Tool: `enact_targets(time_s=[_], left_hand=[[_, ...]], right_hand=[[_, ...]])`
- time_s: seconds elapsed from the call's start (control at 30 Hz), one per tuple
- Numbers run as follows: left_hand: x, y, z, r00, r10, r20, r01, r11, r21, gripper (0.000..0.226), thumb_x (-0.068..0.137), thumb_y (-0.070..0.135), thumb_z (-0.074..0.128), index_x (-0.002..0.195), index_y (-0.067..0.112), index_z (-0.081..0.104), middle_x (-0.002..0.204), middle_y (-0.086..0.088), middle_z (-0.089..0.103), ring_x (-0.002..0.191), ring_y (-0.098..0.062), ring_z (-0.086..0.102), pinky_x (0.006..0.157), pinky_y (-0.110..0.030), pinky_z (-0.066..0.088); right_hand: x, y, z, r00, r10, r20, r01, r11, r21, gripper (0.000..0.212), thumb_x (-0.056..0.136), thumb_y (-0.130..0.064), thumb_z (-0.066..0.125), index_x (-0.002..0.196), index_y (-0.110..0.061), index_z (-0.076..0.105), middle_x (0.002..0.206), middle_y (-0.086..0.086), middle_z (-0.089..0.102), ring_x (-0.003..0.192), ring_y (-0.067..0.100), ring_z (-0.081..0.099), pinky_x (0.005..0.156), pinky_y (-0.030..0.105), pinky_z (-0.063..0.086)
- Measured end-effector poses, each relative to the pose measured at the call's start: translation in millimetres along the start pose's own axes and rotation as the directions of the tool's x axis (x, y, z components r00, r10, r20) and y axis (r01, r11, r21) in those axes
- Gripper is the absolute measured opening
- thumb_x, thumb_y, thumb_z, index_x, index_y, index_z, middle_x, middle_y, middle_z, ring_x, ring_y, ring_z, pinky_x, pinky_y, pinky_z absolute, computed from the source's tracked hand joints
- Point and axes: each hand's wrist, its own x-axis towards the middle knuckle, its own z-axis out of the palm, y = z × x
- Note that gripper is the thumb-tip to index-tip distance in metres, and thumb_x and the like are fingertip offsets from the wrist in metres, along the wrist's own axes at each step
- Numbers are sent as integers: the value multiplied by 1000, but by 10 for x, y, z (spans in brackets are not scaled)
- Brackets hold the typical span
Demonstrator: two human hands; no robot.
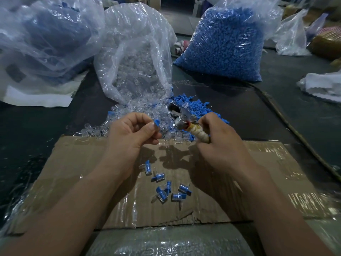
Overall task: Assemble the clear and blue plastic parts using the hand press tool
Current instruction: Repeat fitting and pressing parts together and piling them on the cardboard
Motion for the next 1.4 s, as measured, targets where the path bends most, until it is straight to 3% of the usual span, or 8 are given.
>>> enact_targets(time_s=[0.2, 0.37, 0.43, 0.53, 0.87, 1.17, 1.27, 1.4], left_hand=[[-49, 41, 41, 998, 64, -8, -62, 989, 132, 8, 82, -3, 56, 79, 5, 57, 68, -5, 64, 58, -6, 62, 56, -14, 50], [-59, 59, 65, 995, 96, -6, -93, 979, 181, 8, 82, -3, 56, 80, 4, 58, 71, -8, 63, 58, -4, 61, 56, -12, 49], [-57, 57, 71, 995, 102, -9, -98, 977, 190, 8, 82, -4, 56, 80, 4, 58, 70, -6, 63, 57, -4, 61, 56, -11, 48], [-57, 42, 71, 994, 111, -17, -105, 976, 191, 10, 82, -4, 57, 79, 6, 58, 68, -5, 63, 57, -4, 61, 55, -11, 48], [-61, 16, 75, 987, 159, -34, -146, 959, 244, 17, 82, -4, 58, 75, 11, 57, 64, 1, 62, 56, -4, 60, 56, -13, 48], [-77, 47, 81, 987, 157, -33, -144, 955, 259, 16, 83, -5, 57, 76, 10, 57, 67, -3, 61, 55, -4, 59, 56, -13, 49], [-71, 47, 75, 988, 148, -39, -132, 951, 280, 13, 82, -3, 58, 77, 9, 58, 70, -6, 62, 56, -3, 60, 56, -12, 48], [-68, 47, 69, 988, 131, -76, -109, 962, 250, 9, 81, -2, 60, 79, 7, 60, 69, -5, 64, 56, -3, 61, 55, -12, 49]], right_hand=[[-12, -57, 88, 997, -57, 60, 60, 997, -50, 25, 78, -18, 58, 94, -24, 40, 87, -10, 41, 79, 10, 38, 61, 17, 29], [-15, -74, 87, 995, -59, 75, 61, 998, -30, 25, 78, -20, 58, 96, -24, 41, 89, -9, 41, 80, 9, 38, 63, 26, 31], [-17, -81, 91, 994, -59, 96, 61, 998, -21, 24, 79, -20, 58, 95, -25, 41, 86, -11, 40, 76, 6, 37, 61, 22, 30], [-16, -90, 99, 988, -71, 137, 77, 996, -38, 22, 80, -22, 57, 92, -28, 39, 82, -15, 37, 74, 0, 35, 59, 17, 25], [9, -124, 117, 988, -80, 129, 85, 996, -34, 29, 78, -18, 59, 72, -31, 34, 74, -13, 43, 68, 2, 39, 55, 21, 26], [13, -132, 152, 992, -76, 105, 79, 997, -27, 29, 79, -20, 59, 67, -31, 35, 70, -14, 45, 65, 2, 41, 54, 21, 26], [15, -112, 175, 993, -88, 83, 92, 994, -50, 29, 78, -21, 60, 70, -31, 35, 71, -15, 42, 65, 0, 38, 54, 20, 24], [19, -64, 170, 992, -119, 40, 121, 991, -58, 23, 78, -22, 62, 91, -27, 43, 81, -12, 40, 72, 5, 37, 59, 15, 25]])
